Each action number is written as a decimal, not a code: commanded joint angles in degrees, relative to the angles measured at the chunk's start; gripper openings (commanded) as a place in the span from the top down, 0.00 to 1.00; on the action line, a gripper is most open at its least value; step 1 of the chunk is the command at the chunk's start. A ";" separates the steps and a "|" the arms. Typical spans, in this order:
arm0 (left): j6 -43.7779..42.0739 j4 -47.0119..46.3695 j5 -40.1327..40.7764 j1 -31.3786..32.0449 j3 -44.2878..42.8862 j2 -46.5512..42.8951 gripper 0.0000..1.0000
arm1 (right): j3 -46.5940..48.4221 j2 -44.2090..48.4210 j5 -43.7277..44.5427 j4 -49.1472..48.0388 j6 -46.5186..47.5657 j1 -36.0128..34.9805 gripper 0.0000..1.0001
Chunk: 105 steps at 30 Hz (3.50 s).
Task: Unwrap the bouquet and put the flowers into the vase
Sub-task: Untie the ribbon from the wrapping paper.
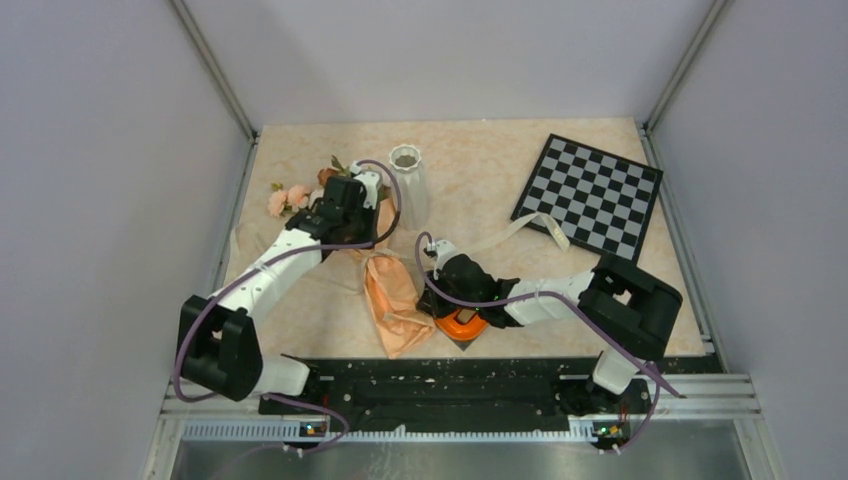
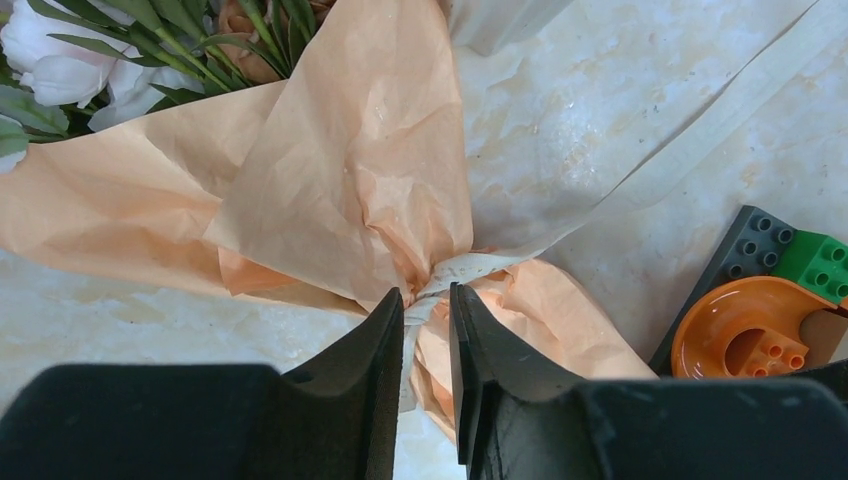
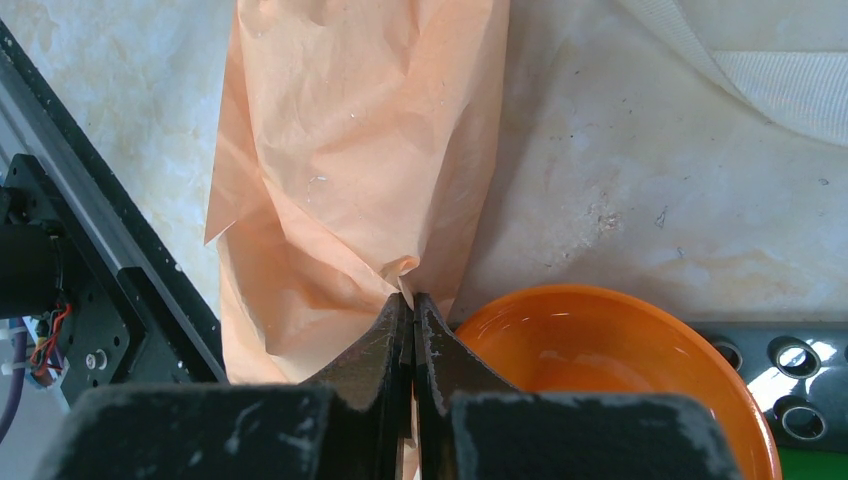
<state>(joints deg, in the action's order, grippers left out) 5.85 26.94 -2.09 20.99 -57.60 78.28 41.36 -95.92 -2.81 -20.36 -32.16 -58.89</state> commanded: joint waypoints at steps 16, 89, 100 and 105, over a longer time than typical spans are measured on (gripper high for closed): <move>0.70 3.09 -1.62 -0.33 -2.87 6.58 0.67 | 2.30 -0.58 0.61 1.10 0.43 -0.70 1.00; 3.25 1.52 -6.95 0.51 -2.75 1.73 1.00 | 3.19 -1.22 2.37 3.85 0.23 -0.69 1.00; 1.66 1.77 -5.11 0.42 -2.34 -1.79 0.87 | 3.44 -0.42 2.54 4.20 0.82 -0.71 1.00; 1.45 2.82 -3.78 0.22 -1.87 -3.28 0.74 | 4.01 0.43 1.87 4.20 2.12 -0.73 1.00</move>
<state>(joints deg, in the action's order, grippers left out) 7.40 30.83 -6.61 21.37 -59.88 77.49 42.76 -96.20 -1.48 -17.08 -31.90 -58.89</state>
